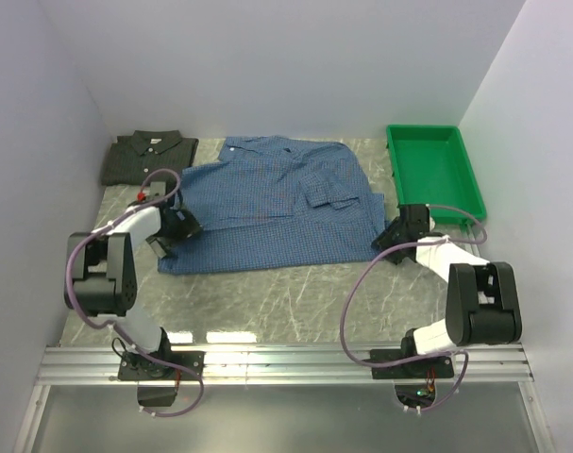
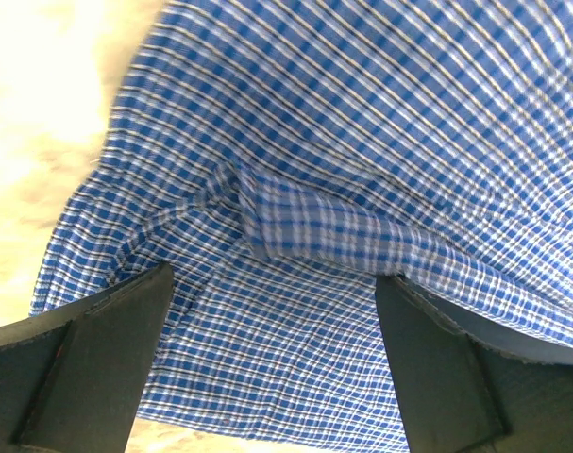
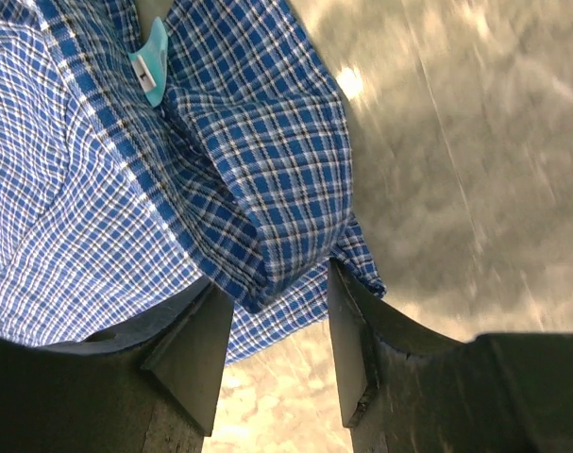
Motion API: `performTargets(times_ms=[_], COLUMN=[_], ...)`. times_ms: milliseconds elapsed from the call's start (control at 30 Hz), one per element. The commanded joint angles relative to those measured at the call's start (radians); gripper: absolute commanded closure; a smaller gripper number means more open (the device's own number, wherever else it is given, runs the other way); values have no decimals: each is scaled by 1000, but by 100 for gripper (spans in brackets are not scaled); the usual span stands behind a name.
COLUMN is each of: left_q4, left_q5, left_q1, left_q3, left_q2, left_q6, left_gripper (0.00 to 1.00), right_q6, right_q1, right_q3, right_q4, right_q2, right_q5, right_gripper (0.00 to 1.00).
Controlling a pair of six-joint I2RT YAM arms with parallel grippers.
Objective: Fold and stack the long sleeve shirts
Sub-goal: Fold the shirt
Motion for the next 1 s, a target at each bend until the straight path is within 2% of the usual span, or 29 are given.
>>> performTargets(times_ms=[0, 200, 300, 400, 467, 533, 567, 667, 867, 967], left_q4=[-70, -87, -107, -118, -158, -175, -179, -143, -43, -11], left_q5=[19, -13, -75, -44, -67, -72, -70, -46, 25, 33], left_q1=[73, 174, 190, 168, 95, 26, -52, -151, -183, -183], left_q3=[-134, -210, -176, -124, -74, -49, -38, -73, -197, -234], left_q2=[-26, -206, -287, -348, -370, -393, -401, -406, -323, -281], left_q6=[-22, -40, -49, -26, -29, -41, -48, -92, -127, -130], left_gripper=[3, 3, 1, 1, 1, 1, 1, 1, 1, 1], right_q6=[8, -18, -56, -125, -153, -187, -182, -153, -142, -162], right_q1=[-6, 16, 62, 100, 116, 126, 129, 128, 87, 36], right_q3=[-58, -173, -140, -46, 44, 107, 122, 150, 165, 184], right_q4=[-115, -160, -197, -218, -238, -226, -224, -204, -160, -160], right_q2=[-79, -253, -345, -387, -367, -341, -306, -220, -67, -7], right_q5=[0, -49, -46, -3, 41, -8, -35, -109, -100, -23], right_gripper=[49, 48, 48, 48, 49, 50, 51, 51, 51, 52])
